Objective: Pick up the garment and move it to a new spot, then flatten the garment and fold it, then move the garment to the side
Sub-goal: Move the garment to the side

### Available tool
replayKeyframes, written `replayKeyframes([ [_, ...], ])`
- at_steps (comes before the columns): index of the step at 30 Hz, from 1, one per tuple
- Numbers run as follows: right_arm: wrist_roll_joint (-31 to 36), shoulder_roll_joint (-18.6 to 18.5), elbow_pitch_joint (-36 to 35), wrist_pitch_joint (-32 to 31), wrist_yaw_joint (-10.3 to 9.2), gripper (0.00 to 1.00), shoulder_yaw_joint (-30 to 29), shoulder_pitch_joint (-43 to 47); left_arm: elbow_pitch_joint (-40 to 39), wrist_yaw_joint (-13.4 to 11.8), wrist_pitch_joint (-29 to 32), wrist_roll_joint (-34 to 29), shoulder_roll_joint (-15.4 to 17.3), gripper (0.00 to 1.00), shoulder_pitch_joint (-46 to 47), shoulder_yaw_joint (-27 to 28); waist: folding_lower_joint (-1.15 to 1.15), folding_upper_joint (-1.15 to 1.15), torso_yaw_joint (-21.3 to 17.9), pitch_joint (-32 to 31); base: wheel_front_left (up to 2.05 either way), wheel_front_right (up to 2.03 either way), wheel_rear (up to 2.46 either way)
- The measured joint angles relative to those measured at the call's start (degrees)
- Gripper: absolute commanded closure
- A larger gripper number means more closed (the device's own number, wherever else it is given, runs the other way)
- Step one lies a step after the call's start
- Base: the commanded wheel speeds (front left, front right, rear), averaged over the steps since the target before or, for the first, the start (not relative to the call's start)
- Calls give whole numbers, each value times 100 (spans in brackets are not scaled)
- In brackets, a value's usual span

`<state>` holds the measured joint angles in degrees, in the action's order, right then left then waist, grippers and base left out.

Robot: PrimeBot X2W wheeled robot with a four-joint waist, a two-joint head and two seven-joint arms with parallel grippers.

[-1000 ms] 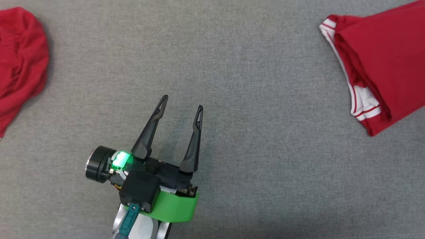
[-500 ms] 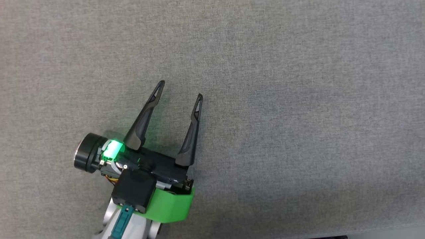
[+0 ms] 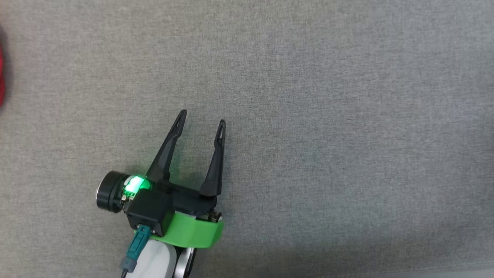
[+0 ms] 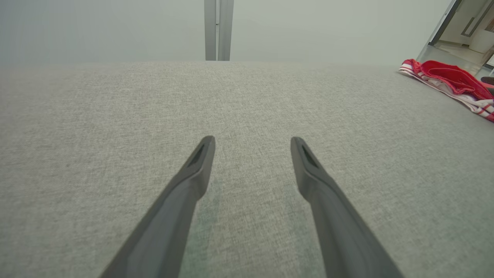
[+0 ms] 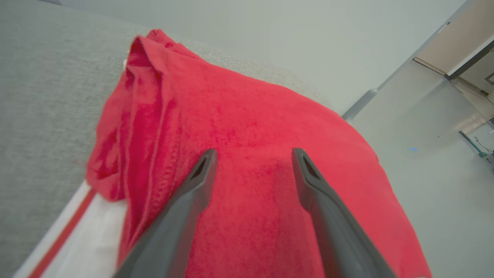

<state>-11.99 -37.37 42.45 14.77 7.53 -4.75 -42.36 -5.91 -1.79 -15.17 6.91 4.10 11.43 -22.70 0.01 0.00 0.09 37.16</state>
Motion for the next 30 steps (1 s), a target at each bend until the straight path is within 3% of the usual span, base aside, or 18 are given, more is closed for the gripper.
replayKeyframes([
  [7, -69, 1192, -1035, 22, 0, 0, 123, 1251, 425, -60, 2, 199, -67, 0, -511, 180, -1, 0, 113, -897, 0, 0, 0],
  [16, -500, 2201, -2562, 26, 0, 0, 588, 2885, 677, -205, 1, 390, -101, 0, -1143, 621, -1, 0, 255, -2205, 0, 0, 0],
  [23, -589, 2687, -3149, 26, -1, 0, 871, 3999, 769, -274, 1, 422, -114, 0, -1652, 960, -1, 0, 277, -3109, 0, 0, 0],
  [30, -490, 2760, -3605, 27, -2, 0, 1066, 4502, 814, -171, 1, 319, -120, 0, -1996, 1109, -1, 0, 253, -3743, 0, 0, 0],
])
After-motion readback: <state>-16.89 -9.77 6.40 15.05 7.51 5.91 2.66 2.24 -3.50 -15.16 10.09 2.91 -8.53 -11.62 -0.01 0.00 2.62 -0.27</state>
